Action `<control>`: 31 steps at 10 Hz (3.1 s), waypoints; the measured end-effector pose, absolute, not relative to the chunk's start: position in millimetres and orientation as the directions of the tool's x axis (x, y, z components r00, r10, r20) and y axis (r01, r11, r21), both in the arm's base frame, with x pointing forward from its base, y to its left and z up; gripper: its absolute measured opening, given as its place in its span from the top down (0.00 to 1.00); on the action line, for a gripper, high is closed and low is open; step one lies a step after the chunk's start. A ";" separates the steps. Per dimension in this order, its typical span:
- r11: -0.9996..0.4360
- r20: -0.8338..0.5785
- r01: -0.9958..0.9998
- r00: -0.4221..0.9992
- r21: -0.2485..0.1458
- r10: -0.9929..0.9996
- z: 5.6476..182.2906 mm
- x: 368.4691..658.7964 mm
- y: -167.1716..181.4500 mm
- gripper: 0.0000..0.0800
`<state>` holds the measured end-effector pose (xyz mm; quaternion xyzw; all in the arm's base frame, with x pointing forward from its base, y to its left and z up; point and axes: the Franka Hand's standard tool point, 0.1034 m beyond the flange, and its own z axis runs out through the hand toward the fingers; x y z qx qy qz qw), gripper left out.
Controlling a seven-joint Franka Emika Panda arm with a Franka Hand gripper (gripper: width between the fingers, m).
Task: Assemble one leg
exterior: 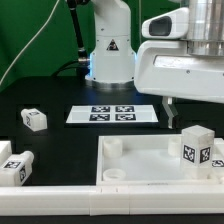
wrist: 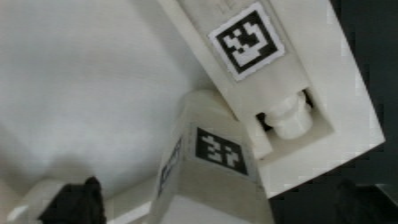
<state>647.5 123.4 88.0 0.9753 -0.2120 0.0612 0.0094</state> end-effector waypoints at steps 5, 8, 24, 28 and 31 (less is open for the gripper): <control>-0.997 0.109 0.051 0.992 0.061 0.057 86.7 652.9 115.1 0.19; -0.967 0.094 0.236 0.965 0.096 0.245 86.6 654.0 110.2 0.19; -0.814 0.130 -0.580 0.806 -0.017 -0.577 86.9 652.3 118.4 0.64; -0.603 0.087 -0.795 0.597 -0.074 -0.798 86.8 652.6 117.1 0.64; -0.588 0.085 -0.805 0.582 -0.074 -0.808 86.4 652.3 117.9 0.54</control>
Offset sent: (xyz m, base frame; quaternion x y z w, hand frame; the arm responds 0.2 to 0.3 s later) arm 0.0066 0.0011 0.0008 0.0152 -0.0257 -0.2408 0.9701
